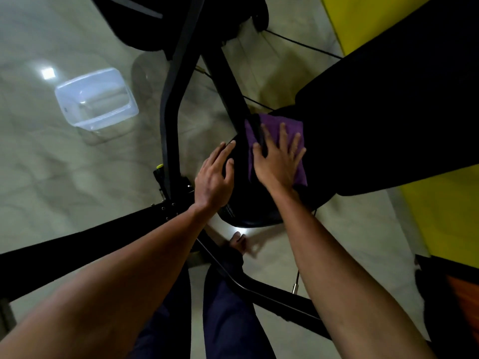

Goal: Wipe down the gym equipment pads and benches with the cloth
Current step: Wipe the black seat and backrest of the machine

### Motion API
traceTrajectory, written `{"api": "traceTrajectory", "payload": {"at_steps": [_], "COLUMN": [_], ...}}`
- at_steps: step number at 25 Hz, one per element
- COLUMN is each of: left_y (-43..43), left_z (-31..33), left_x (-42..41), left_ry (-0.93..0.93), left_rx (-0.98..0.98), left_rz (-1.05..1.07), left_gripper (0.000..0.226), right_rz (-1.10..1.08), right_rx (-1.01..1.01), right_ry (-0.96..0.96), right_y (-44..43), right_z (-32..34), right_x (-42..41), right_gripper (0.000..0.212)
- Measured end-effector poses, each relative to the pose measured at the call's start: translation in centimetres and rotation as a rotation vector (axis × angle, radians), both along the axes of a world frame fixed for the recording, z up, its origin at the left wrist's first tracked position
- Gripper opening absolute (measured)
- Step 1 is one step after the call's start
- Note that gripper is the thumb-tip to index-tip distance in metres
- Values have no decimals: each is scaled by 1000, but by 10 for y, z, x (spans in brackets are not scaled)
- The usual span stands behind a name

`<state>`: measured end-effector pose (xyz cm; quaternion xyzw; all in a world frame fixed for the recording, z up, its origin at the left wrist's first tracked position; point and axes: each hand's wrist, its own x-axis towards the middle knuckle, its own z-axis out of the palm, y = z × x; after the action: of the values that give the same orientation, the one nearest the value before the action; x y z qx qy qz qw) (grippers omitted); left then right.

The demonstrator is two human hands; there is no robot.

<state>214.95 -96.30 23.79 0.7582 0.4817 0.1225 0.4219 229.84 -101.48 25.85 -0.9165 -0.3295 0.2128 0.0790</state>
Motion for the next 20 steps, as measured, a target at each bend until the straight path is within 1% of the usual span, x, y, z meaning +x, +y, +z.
{"api": "traceTrajectory", "payload": {"at_steps": [2,4,6,8,10,12,15,17,19,20], "left_y": [-1,-3,-6,-9,-13,-20,-24,-24,-24,-24], "left_z": [-4,-2,-1,-1,-2,-1,4,6,6,6], "left_x": [-1,1,1,0,2,5,7,7,7,7], "left_ry": [5,36,50,21,0,9,-18,-35,-52,-61], "left_rx": [5,-24,-35,-48,-72,-85,-137,-167,-147,-131], "left_rz": [31,77,122,147,193,279,377,408,405,392], "left_gripper": [56,60,58,53,47,44,47,48,45,43], "right_rz": [165,330,437,483,448,468,715,824,820,769], "right_rx": [39,106,135,88,8,-22,21,27,26,-4], "right_ry": [-28,-48,-71,-137,-152,-129,-82,-47,-72,-94], "right_y": [16,5,-8,1,26,53,69,69,75,80], "right_z": [3,4,2,-3,-4,-1,4,6,4,2], "right_x": [-18,-31,-13,24,48,36,-1,4,27,41], "right_gripper": [56,54,58,64,66,61,52,50,55,59]}}
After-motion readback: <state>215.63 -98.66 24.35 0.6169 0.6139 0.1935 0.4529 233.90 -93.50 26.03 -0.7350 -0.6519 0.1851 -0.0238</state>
